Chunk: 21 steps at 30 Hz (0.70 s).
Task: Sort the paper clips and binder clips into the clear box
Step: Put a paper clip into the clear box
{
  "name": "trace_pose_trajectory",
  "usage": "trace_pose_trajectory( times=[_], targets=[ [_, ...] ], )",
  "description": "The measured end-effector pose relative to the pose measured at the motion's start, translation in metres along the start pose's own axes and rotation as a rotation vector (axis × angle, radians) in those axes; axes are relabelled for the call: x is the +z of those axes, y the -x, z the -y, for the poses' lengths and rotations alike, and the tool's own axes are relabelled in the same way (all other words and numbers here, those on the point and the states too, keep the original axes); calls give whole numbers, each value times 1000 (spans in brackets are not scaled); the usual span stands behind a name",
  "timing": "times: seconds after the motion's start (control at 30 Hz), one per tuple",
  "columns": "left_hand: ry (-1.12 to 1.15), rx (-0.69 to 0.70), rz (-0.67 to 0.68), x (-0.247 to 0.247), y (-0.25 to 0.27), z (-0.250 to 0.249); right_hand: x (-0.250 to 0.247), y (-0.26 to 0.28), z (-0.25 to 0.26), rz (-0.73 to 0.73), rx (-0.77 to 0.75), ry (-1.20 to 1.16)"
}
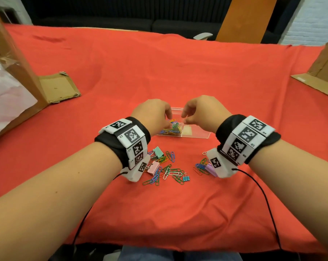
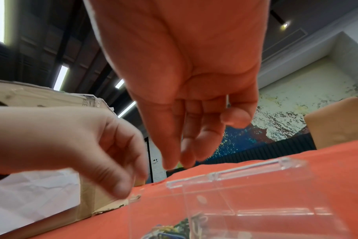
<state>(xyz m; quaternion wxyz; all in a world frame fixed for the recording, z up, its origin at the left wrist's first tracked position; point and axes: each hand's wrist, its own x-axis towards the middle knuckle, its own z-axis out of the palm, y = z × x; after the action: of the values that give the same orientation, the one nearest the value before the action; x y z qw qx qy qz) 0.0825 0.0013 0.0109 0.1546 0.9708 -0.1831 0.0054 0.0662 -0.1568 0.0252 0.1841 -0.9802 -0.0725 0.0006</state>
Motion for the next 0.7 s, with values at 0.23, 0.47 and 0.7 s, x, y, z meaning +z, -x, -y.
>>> trace_pose_trajectory(
  times=[0.23, 0.47, 0.7],
  targets=[
    [-213, 135, 389, 14, 27, -15, -3, 38, -31, 381, 221, 181],
    [-323, 257, 466, 24, 33, -25, 15, 57, -37, 428, 109, 344],
    [-214, 268, 476, 22, 30, -26, 19, 51, -34, 407, 0, 169]
  ],
)
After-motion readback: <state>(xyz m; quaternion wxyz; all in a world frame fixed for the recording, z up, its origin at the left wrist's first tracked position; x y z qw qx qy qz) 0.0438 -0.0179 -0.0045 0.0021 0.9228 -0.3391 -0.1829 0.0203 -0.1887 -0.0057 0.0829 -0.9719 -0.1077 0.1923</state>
